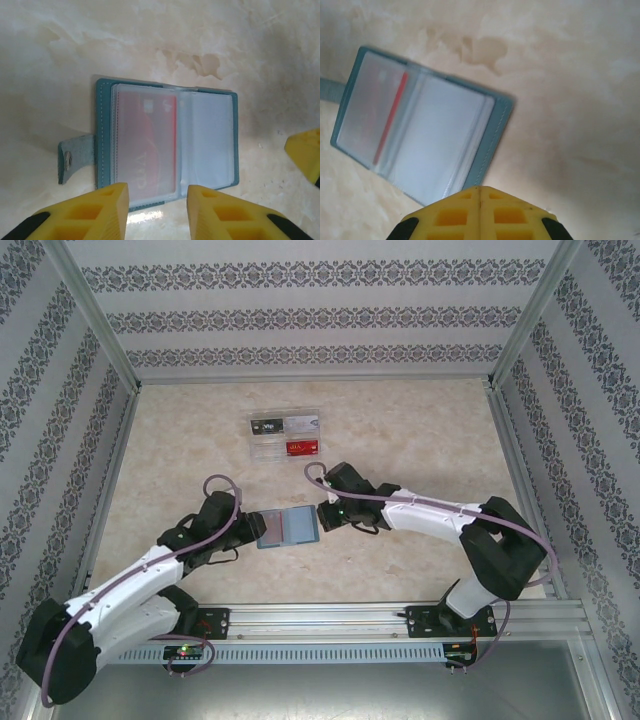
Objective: Take the credit cards out of the card holder
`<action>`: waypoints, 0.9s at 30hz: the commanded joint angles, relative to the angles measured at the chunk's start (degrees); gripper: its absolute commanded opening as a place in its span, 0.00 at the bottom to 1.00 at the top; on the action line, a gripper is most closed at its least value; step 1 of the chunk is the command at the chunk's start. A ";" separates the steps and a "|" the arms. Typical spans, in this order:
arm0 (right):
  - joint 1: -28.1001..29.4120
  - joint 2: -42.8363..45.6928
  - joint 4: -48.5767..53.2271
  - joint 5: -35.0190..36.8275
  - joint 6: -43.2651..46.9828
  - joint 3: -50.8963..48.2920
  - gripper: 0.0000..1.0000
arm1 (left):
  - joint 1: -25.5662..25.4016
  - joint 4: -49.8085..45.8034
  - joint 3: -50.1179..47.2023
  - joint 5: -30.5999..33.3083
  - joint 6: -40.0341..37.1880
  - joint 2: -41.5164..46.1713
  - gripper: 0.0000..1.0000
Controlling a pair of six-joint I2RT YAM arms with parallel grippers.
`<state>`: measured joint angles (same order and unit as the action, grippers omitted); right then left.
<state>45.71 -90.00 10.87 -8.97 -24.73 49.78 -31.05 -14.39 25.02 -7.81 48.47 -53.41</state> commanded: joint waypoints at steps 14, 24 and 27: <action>1.62 -8.92 -6.31 -1.31 -2.64 -0.39 0.00 | -1.09 8.00 1.87 -0.53 -0.03 -13.47 0.40; 1.48 -10.35 -6.39 -2.24 -2.71 0.13 0.00 | -1.04 9.27 2.43 -0.98 -0.92 -16.77 0.39; 1.48 -10.46 -6.45 -2.58 -2.85 0.05 0.00 | -1.04 10.03 2.39 -1.30 -0.94 -18.16 0.39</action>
<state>47.05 -99.07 4.27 -11.49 -26.89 49.36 -31.51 -6.66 26.22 -8.80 48.38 -70.57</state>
